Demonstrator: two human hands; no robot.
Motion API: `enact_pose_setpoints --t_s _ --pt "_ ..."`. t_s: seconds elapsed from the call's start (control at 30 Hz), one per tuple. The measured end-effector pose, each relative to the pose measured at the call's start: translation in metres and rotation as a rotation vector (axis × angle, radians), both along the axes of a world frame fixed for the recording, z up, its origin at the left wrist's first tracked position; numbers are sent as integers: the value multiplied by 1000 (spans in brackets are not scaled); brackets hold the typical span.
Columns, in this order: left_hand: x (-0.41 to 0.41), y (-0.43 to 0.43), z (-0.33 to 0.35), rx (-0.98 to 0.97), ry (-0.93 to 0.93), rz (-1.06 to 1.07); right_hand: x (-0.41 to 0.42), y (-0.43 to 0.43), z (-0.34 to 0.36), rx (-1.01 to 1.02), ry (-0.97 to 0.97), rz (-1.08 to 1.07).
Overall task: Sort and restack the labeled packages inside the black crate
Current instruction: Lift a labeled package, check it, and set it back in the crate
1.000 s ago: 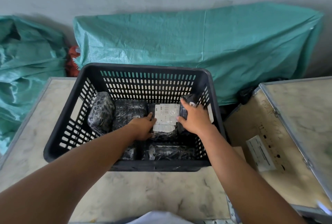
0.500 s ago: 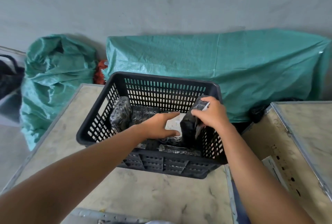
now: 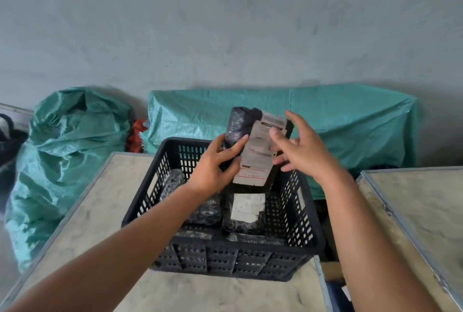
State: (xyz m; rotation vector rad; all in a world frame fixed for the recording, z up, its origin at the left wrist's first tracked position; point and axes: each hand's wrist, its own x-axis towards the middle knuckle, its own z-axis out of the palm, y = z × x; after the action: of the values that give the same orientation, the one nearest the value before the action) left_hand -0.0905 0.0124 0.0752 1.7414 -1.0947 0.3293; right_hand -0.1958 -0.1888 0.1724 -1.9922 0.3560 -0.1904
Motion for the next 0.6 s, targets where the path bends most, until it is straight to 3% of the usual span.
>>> enact_pose_setpoints --t_s 0.1,0.3,0.47,0.6 --pt "29 12 41 -99 247 -165 -7 18 10 -143 -201 -156" --pt "43 11 59 -253 623 -212 0 25 -17 -298 -238 -194" --pt "54 -7 56 -250 754 -211 23 15 -24 -269 -261 -135" --pt "62 -26 33 -54 772 -152 41 0 -44 -304 -174 -173"
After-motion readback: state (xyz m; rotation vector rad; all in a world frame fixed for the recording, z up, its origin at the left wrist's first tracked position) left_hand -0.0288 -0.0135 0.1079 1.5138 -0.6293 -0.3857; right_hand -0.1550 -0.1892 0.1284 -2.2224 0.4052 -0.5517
